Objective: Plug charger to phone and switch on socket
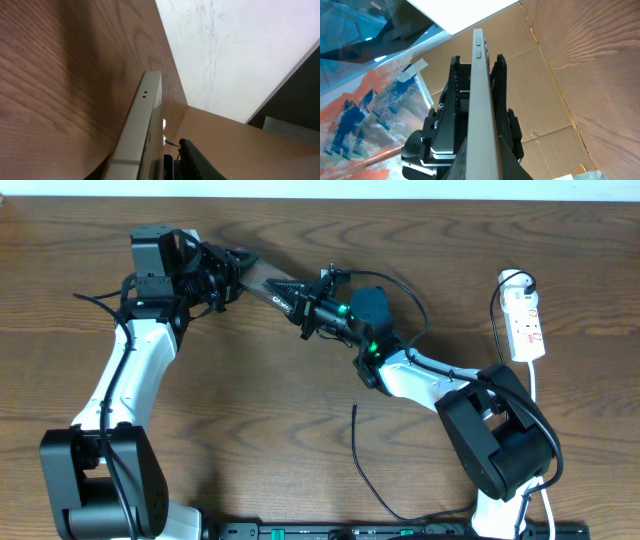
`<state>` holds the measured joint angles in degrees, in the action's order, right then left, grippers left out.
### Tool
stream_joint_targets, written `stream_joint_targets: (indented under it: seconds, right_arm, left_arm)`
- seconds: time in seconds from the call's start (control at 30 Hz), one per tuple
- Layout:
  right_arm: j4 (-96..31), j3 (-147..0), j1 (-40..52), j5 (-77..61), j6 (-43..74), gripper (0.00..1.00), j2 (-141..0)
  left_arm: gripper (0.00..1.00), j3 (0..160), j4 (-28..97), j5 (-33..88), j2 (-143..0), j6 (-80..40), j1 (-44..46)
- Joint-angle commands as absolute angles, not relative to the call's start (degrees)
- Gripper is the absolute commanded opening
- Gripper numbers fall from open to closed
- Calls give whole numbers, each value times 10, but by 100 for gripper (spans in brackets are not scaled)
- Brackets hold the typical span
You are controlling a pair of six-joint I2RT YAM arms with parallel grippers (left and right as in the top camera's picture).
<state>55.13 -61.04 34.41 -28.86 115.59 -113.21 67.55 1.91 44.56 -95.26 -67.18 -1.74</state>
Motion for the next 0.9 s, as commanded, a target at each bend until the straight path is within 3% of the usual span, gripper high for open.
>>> stream_joint_targets:
  seconds: [0.0,0.43,0.87]
  right_arm:
    - [557,-619,353,-286,1143,1,-1128]
    - [562,-619,354,-280,1176,2,-1128]
    - [566,-619,362,-269,1176,2,-1128]
  left_arm:
    - [28,685,17,439,-951,-662,-19]
    - [28,685,17,439,-952,-647,-19]
    - [19,685,32,419,-952,-648,-19]
